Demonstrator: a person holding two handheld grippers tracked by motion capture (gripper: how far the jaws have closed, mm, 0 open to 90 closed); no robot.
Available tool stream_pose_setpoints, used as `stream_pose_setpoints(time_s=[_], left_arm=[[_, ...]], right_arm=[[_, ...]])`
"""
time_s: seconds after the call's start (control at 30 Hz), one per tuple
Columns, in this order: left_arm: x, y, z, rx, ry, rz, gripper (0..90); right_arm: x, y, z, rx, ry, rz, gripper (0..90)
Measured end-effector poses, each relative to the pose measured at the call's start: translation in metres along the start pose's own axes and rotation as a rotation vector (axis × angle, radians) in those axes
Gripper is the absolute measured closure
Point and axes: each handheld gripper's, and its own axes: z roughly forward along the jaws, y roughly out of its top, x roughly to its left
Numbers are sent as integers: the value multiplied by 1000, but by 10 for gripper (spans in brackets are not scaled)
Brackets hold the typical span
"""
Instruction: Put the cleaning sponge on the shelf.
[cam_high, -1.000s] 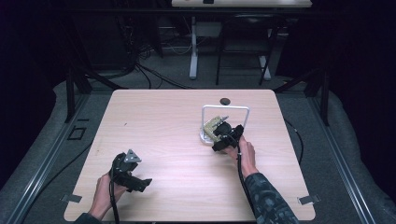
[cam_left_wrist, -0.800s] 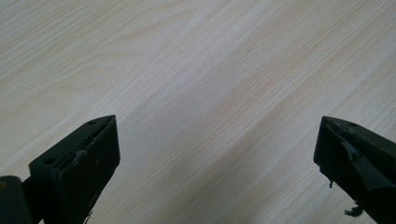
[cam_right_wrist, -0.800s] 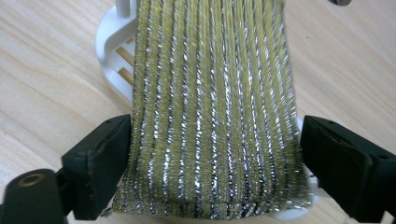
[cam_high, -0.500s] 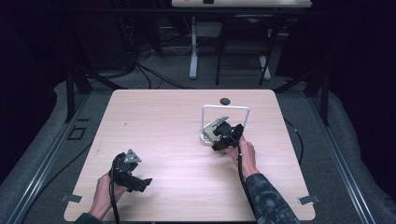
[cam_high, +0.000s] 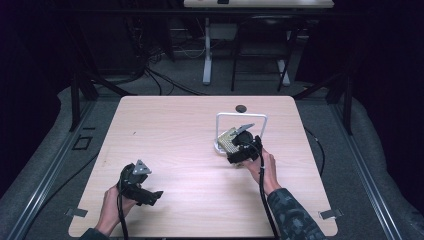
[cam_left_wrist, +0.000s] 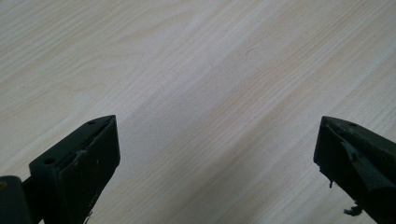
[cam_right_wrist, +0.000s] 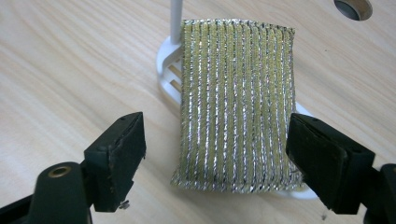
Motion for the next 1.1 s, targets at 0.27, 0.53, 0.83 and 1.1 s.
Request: stream_pose_setpoints(time_s=[0.27, 0.53, 0.83, 1.1], left_arm=[[0, 0, -1, -6, 3, 0, 5], [-1, 0, 0, 2, 3, 6, 5], [-2, 0, 0, 0, -1, 4, 5], [-2, 0, 1, 3, -1, 5, 5]], right_arm=[[2, -5, -28, -16, 51, -21, 168], [2, -14, -54, -38, 107, -19, 153], [-3, -35, -81, -54, 84, -32, 148], [-11, -61, -100, -54, 61, -19, 142]])
